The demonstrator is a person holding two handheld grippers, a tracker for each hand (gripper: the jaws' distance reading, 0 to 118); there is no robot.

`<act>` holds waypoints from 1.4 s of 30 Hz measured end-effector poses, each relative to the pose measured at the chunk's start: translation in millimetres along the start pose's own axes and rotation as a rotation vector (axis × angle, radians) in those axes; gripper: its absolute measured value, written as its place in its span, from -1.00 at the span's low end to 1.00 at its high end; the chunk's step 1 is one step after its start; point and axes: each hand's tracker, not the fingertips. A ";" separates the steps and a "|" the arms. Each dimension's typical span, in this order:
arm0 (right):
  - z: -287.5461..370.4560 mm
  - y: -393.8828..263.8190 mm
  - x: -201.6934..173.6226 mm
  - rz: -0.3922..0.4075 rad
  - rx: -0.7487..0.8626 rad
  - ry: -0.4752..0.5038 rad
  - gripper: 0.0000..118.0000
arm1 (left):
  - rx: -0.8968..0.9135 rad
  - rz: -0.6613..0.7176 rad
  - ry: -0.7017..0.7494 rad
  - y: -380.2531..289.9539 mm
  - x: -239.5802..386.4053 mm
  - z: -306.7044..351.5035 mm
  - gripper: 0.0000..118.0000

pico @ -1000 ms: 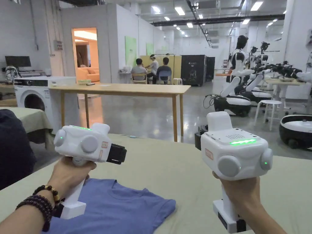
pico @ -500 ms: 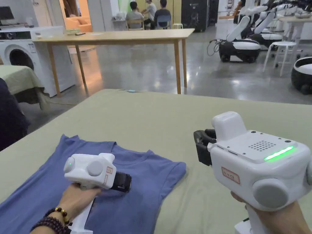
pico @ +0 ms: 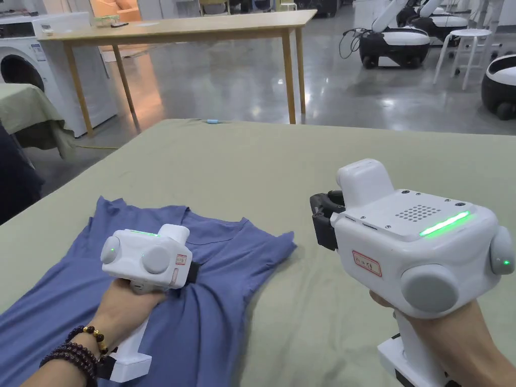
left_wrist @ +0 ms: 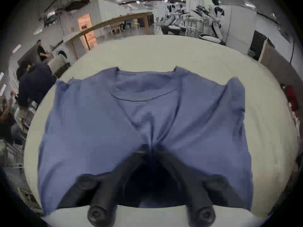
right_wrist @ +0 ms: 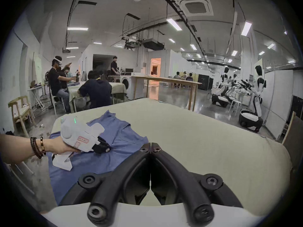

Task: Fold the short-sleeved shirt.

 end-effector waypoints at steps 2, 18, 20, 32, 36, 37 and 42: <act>3.0 0.8 -0.3 -0.010 0.004 0.003 -0.99 | 0.010 0.023 -0.030 -4.4 -2.7 4.0 -0.97; 58.0 2.0 34.1 -0.051 0.041 -0.062 -0.99 | 0.423 -0.006 -0.360 45.5 41.8 120.5 -0.98; 80.2 1.8 43.4 -0.055 0.057 -0.090 -0.99 | 0.462 -0.049 -0.425 62.7 73.5 139.3 -0.98; 269.3 2.4 137.7 -0.057 0.156 -0.428 -0.99 | 0.615 -0.411 -0.855 142.2 375.8 271.4 -0.98; 310.8 -9.1 163.3 -0.086 0.171 -0.505 -0.99 | 0.490 -0.485 -0.853 139.9 465.3 231.3 -0.98; 318.1 -13.6 168.9 -0.094 0.172 -0.516 -0.99 | 0.446 -0.497 -0.853 131.7 486.4 215.4 -0.98; 338.1 -41.4 190.9 -0.139 0.159 -0.546 -0.99 | 0.241 -0.507 -0.905 60.3 561.2 121.0 -0.98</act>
